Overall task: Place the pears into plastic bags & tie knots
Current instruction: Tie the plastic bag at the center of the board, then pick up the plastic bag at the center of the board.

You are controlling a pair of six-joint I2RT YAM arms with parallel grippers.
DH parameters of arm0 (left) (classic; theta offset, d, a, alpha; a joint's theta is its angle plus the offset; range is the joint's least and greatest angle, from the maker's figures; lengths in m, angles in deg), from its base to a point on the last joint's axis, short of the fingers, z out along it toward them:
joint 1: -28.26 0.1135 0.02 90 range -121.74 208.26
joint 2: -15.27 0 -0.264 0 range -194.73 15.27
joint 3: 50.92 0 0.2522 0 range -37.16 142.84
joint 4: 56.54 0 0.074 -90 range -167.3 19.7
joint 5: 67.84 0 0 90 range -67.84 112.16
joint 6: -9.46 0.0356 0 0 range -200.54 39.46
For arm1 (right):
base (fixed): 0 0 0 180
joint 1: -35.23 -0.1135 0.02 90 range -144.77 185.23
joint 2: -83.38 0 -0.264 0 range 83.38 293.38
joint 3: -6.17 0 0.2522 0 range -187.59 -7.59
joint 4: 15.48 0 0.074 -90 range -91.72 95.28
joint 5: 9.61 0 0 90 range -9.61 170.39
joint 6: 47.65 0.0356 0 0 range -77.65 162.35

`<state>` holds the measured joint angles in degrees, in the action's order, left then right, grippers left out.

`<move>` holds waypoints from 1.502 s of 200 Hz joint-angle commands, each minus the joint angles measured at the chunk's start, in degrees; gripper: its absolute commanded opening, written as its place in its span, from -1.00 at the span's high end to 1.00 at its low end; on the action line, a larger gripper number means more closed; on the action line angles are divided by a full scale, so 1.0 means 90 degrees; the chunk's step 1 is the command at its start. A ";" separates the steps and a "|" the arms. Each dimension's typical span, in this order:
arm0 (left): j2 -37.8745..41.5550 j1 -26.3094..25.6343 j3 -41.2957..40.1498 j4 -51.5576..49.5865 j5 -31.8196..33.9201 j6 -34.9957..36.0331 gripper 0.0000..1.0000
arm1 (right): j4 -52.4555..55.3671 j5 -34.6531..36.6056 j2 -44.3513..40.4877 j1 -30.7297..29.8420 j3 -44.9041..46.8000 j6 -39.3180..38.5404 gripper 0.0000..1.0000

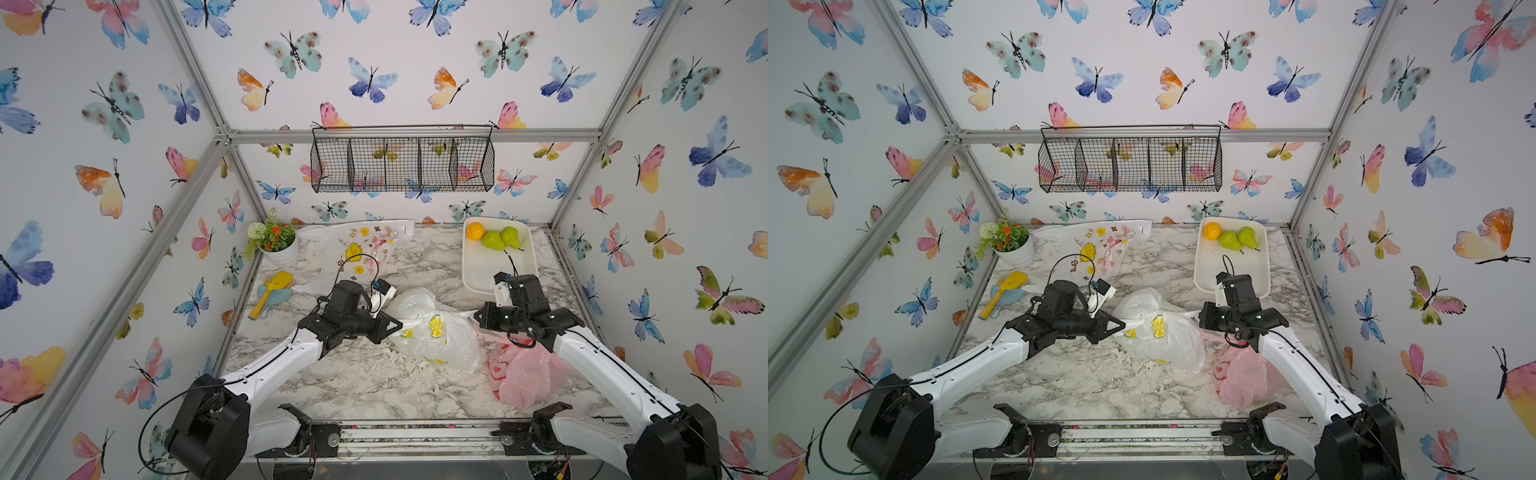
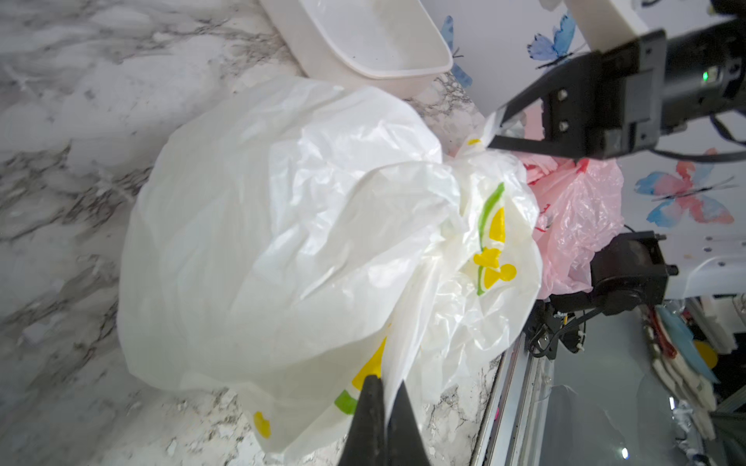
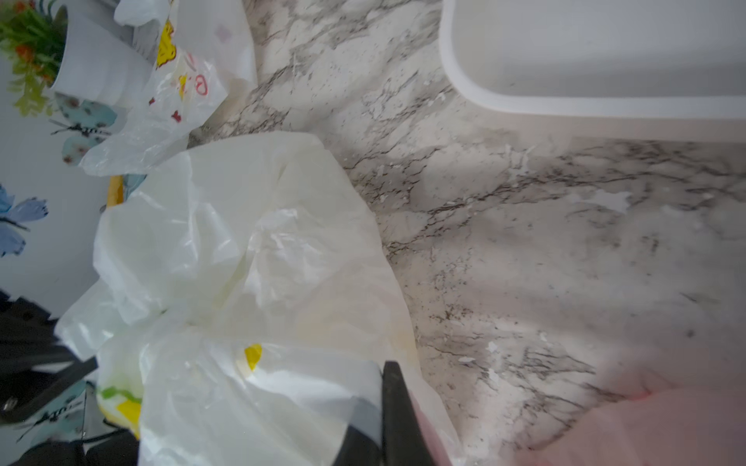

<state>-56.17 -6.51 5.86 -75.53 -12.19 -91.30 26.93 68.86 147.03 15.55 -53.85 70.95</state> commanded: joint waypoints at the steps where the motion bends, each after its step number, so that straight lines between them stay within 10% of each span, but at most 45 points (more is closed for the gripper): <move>1: -0.0187 -0.0273 0.0595 -0.0058 0.0101 -0.0349 -0.05 | 0.0211 0.0966 -0.0045 0.0292 -0.0618 -0.0281 0.35; 19: 0.0057 0.0125 0.0927 -0.0698 0.0422 -0.0011 -0.48 | 0.0443 0.0597 0.0155 0.0292 -0.1311 -0.0430 0.06; 60: 0.0062 0.1629 0.1590 -0.0977 0.1305 0.0475 -0.53 | -0.0514 -0.0211 0.0750 0.0095 -0.2080 -0.0080 -0.16; 120: -0.2845 0.2164 0.3668 -0.1624 0.4072 0.0366 -0.62 | -0.1430 0.0013 0.2612 -0.1061 -0.3009 -0.0070 -0.17; 215: -0.0041 0.3807 0.0148 -0.0711 0.3191 -0.2839 -0.97 | -0.1527 -0.0128 0.3840 -0.1422 -0.3815 -0.0305 -0.18; 300: -0.1944 0.4472 0.0024 0.3072 0.2231 -0.3824 -0.93 | -0.1425 -0.0117 0.3698 -0.1426 -0.3689 -0.0385 -0.18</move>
<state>-71.90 34.26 6.21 -60.56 9.72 -122.56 13.92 67.77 181.31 2.72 -87.03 68.28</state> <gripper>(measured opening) 0.976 0.590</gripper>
